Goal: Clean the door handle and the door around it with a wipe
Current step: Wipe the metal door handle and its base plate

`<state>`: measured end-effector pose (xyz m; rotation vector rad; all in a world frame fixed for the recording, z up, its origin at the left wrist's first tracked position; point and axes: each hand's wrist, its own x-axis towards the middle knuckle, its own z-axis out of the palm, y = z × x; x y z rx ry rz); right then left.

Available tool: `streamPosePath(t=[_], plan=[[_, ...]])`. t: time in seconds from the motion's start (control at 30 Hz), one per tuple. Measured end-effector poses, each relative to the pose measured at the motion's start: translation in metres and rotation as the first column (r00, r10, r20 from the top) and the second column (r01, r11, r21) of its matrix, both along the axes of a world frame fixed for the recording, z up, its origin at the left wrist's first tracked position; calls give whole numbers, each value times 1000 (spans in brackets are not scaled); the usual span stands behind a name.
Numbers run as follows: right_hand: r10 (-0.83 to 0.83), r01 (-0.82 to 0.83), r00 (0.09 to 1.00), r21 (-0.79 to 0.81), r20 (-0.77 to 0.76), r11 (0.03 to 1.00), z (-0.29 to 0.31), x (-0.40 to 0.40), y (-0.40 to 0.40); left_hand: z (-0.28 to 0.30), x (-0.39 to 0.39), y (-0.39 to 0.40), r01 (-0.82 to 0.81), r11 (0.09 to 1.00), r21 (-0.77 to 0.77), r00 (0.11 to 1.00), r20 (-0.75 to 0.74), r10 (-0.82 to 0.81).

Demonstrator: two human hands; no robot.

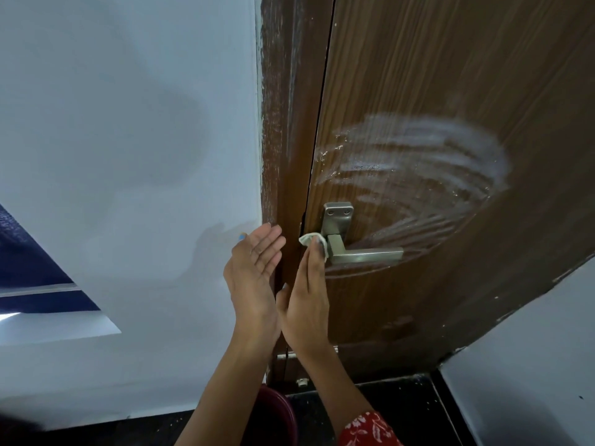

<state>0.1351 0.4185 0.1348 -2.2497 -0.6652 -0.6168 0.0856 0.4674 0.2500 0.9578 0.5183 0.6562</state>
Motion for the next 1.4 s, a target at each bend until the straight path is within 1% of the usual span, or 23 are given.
streamPosePath(t=[0.07, 0.2, 0.27, 0.33, 0.4, 0.47, 0.53, 0.63, 0.67, 0.77, 0.8, 0.83, 0.9, 0.97, 1.03, 1.1, 1.13, 1.17, 1.23, 1.3, 1.33, 1.37, 1.4], plan=[[9, -10, 999, -32, -45, 999, -17, -2, -5, -1, 0, 0, 16, 1000, 8, 1000, 4, -16], [-39, 42, 991, 20, -128, 999, -35, -1, -21, -1, 0, 2, 0, 1000, 2, 1000, -9, 0], [-45, 49, 993, 37, -113, 998, -32, 2, -23, -2, 0, 2, -9, 1000, 6, 1000, -10, 9], [-4, 7, 997, 44, -77, 999, -21, 2, -20, -3, 1, 2, -4, 1000, 7, 1000, -11, 4], [25, -25, 999, 13, -40, 1000, -16, 4, -17, -4, 2, 0, 8, 1000, 12, 1000, -14, -8], [0, 0, 999, -2, -34, 1000, -18, 4, -19, -5, 3, -2, 24, 1000, 15, 1000, -19, -24], [-50, 54, 997, 67, -55, 996, -23, 5, -21, -6, 5, -2, 44, 999, 7, 999, -24, -43], [-87, 93, 996, 204, -37, 975, -14, 9, -22, -9, 6, -3, 102, 995, 18, 993, -53, -101], [-80, 81, 997, 212, -14, 974, -9, 12, -22, -9, 7, -3, 136, 990, 31, 989, -65, -134], [-89, 85, 996, 153, 18, 985, -7, 17, -22, -12, 9, -9, 252, 965, 64, 964, -103, -245], [-99, 96, 995, 158, 12, 983, -11, 16, -22, -12, 9, -11, 280, 957, 74, 956, -105, -272], [-111, 109, 994, 198, -3, 974, -15, 13, -23, -12, 10, -14, 296, 951, 84, 952, -103, -287], [-122, 150, 988, 377, -97, 914, -13, 11, -27, -11, 12, -18, 301, 948, 102, 951, -106, -291], [-89, 183, 977, 547, -194, 817, -1, 17, -32, -10, 13, -21, 287, 950, 126, 955, -114, -274], [-80, 201, 975, 665, -208, 720, 14, 24, -33, -10, 14, -23, 262, 955, 137, 962, -121, -246], [-17, 206, 970, 779, -244, 592, 25, 27, -30, -10, 13, -23, 242, 960, 138, 966, -124, -226], [10, 221, 963, 809, -270, 544, 27, 27, -28, -10, 13, -23, 238, 961, 139, 967, -128, -220], [28, 239, 955, 821, -296, 519, 28, 27, -27, -11, 13, -23, 235, 962, 140, 967, -135, -216], [39, 294, 931, 807, -364, 513, 30, 29, -27, -12, 13, -24, 228, 963, 145, 967, -149, -207], [85, 368, 886, 803, -456, 468, 30, 33, -27, -14, 12, -23, 212, 967, 142, 969, -159, -189], [135, 411, 853, 807, -505, 424, 28, 33, -28, -14, 12, -23, 205, 969, 142, 971, -157, -182], [204, 463, 799, 795, -566, 393, 25, 30, -27, -13, 13, -23, 197, 969, 146, 973, -152, -175], [273, 507, 722, 755, -635, 415, 21, 24, -26, -12, 14, -23, 189, 971, 148, 975, -146, -167]])
